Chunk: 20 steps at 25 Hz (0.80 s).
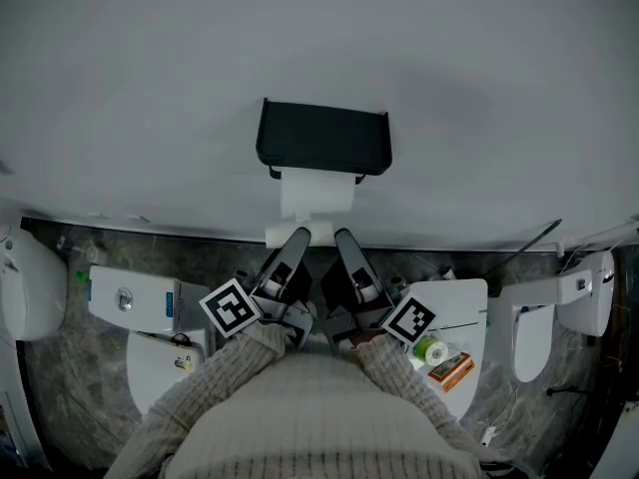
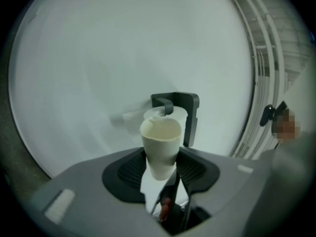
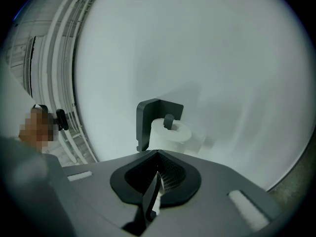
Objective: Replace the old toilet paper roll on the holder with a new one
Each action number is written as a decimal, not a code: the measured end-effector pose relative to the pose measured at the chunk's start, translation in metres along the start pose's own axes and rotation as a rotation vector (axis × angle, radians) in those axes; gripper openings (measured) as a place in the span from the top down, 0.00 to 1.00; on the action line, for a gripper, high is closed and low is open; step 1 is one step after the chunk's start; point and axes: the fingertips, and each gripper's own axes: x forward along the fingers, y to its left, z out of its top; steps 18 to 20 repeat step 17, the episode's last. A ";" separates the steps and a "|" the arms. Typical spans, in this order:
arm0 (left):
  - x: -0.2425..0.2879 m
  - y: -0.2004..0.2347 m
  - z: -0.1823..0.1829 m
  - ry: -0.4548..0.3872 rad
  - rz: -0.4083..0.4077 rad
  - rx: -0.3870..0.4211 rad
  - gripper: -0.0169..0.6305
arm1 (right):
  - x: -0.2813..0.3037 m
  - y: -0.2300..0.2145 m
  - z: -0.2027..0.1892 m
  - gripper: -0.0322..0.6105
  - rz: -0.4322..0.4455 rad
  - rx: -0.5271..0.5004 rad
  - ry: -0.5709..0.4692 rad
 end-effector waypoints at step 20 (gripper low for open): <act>-0.003 0.002 0.000 0.002 0.026 0.025 0.70 | -0.001 -0.002 -0.001 0.95 -0.009 0.033 -0.010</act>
